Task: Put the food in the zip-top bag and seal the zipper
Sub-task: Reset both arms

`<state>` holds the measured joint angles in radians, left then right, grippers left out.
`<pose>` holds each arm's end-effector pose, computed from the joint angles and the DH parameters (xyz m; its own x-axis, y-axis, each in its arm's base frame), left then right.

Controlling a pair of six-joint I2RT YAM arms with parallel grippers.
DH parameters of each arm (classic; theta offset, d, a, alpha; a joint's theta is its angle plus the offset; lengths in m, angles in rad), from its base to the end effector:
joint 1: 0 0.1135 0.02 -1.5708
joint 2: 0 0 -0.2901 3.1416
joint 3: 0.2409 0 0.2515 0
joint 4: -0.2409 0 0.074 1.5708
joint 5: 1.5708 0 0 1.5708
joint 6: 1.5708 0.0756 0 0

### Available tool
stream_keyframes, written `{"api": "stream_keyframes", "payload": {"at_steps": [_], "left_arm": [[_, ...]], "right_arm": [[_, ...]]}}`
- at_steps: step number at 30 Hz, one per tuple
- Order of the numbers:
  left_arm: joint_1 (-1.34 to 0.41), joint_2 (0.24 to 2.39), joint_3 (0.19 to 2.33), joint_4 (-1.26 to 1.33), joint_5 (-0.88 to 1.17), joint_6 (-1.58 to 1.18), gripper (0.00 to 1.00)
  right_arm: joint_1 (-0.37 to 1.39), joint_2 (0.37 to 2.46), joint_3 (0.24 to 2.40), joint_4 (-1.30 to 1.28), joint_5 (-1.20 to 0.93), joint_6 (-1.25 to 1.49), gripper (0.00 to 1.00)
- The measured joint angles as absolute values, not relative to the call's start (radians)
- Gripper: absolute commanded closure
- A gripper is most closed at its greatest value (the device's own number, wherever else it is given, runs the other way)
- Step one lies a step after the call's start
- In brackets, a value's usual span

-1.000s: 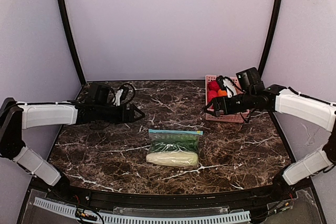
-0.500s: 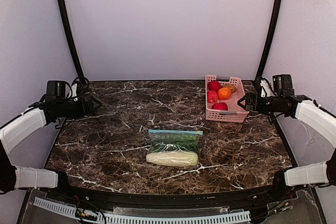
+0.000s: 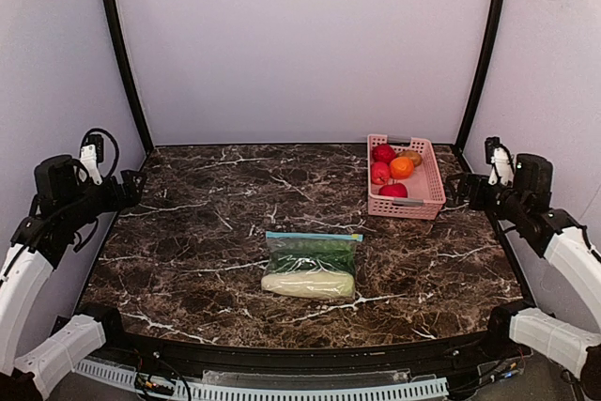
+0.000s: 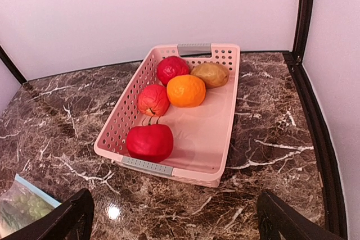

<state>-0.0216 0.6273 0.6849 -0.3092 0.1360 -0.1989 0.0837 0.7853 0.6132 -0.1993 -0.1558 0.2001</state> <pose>0.1695 -0.0139 0.3207 -0.2742 -0.1899 -0.9428 0.1005 0.9693 -0.2244 0.2026 0.0288 0.2819 -0.3995 0.1635 -0.9020 -0.1503 0.9590 0.2404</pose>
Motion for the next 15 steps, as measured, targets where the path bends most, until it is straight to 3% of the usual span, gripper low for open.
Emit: {"api": "stream_keyframes", "payload": {"at_steps": [15], "left_arm": [[-0.022, 0.544, 0.669, -0.391, 0.070, -0.142, 0.01]], "right_arm": [[0.082, 0.641, 0.536, -0.108, -0.104, 0.180, 0.01]]}}
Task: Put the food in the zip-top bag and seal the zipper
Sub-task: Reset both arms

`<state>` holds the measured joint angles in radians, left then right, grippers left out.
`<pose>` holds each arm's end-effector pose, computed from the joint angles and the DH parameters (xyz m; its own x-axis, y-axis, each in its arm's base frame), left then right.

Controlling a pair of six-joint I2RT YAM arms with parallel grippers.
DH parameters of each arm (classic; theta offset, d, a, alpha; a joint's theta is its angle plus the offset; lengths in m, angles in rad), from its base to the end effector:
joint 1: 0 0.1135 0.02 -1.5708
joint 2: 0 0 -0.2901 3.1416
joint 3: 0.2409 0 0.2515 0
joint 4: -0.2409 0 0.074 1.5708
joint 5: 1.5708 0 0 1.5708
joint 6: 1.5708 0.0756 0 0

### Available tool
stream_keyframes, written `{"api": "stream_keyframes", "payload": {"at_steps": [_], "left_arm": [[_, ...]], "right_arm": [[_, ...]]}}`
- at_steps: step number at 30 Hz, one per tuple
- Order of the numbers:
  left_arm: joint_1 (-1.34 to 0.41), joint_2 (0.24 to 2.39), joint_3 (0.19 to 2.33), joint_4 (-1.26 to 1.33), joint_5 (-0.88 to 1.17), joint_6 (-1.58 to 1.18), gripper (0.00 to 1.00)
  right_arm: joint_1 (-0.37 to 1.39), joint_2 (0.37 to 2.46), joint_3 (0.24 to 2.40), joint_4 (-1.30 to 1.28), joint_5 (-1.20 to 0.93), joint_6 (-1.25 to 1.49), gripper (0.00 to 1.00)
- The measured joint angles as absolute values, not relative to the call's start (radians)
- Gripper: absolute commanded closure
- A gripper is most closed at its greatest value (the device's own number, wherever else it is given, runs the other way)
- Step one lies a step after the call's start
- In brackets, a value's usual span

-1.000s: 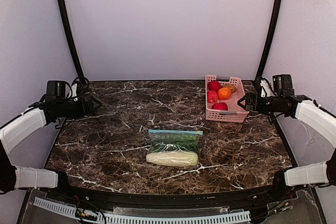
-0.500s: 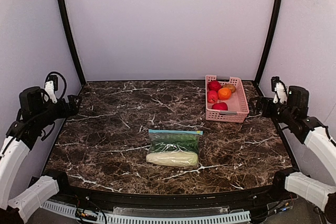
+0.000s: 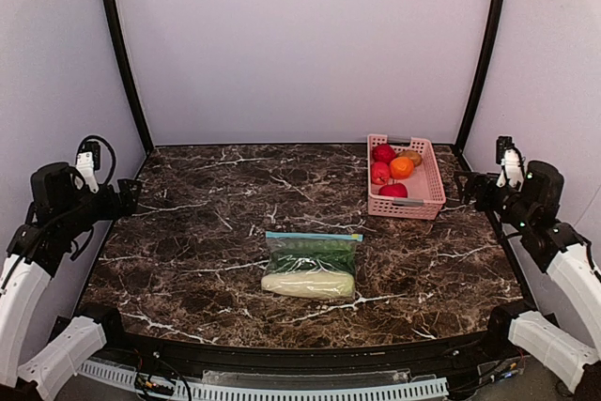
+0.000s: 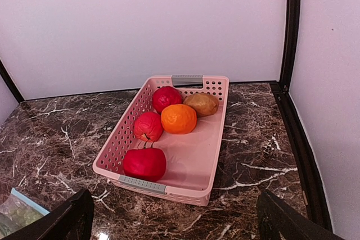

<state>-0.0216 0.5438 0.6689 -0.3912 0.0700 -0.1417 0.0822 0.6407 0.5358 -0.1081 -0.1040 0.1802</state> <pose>0.1506 -0.0085 0.3143 -0.2728 -0.1350 -0.9525 0.0510 0.9867 -0.1545 0.1812 0.0228 0.2895 -0.2400 0.1591 -0.9576 -0.1421 0.9701 0.1968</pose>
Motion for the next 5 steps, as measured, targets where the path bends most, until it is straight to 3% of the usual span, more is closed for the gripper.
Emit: {"api": "stream_keyframes", "payload": {"at_steps": [5], "left_arm": [[-0.022, 0.556, 0.664, -0.398, 0.069, -0.138, 0.01]], "right_arm": [[0.082, 0.634, 0.536, -0.109, -0.104, 0.181, 0.01]]}}
